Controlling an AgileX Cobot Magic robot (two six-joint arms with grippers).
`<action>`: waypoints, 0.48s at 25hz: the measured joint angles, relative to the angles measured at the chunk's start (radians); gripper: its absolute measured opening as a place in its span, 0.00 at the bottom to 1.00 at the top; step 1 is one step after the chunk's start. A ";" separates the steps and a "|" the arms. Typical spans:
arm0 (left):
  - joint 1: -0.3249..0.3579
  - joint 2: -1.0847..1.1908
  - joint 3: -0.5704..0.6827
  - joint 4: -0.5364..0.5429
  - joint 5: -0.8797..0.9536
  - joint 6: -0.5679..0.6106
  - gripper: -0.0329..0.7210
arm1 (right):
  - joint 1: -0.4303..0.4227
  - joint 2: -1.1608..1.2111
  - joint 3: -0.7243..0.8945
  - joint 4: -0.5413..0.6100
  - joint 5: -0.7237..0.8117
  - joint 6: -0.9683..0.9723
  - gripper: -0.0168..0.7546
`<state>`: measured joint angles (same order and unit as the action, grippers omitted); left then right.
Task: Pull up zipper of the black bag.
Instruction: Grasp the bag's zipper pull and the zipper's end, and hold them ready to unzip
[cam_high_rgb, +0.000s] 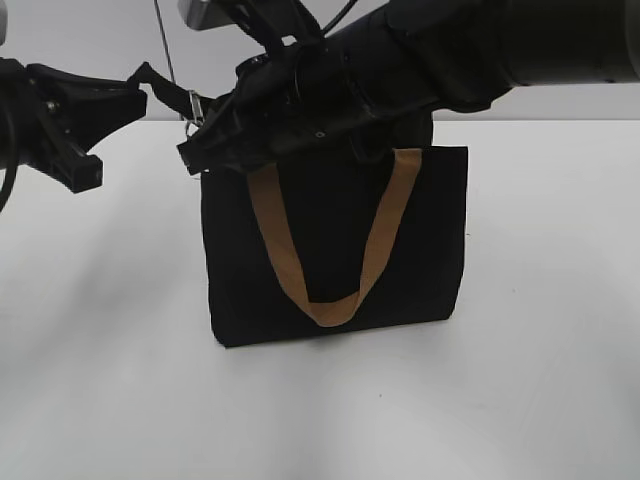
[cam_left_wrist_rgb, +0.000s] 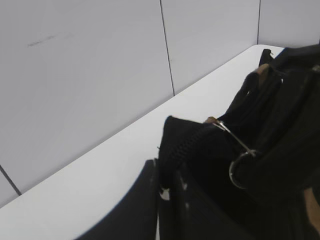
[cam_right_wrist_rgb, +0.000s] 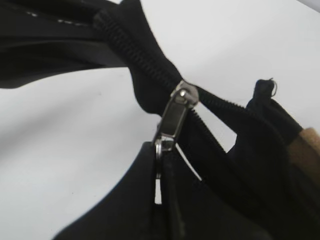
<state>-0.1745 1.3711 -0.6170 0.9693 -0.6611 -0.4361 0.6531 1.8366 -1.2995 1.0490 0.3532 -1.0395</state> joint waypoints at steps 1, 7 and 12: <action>0.000 0.000 0.000 0.000 0.000 0.000 0.08 | 0.000 0.000 0.000 0.000 0.000 0.002 0.05; 0.000 0.000 0.000 -0.001 0.000 0.000 0.08 | 0.000 0.000 0.000 0.000 0.015 0.002 0.02; 0.000 0.000 0.000 -0.001 0.001 0.000 0.08 | -0.009 -0.029 0.000 -0.007 0.045 0.012 0.02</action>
<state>-0.1745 1.3711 -0.6170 0.9684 -0.6599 -0.4361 0.6444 1.8073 -1.2995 1.0421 0.3985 -1.0274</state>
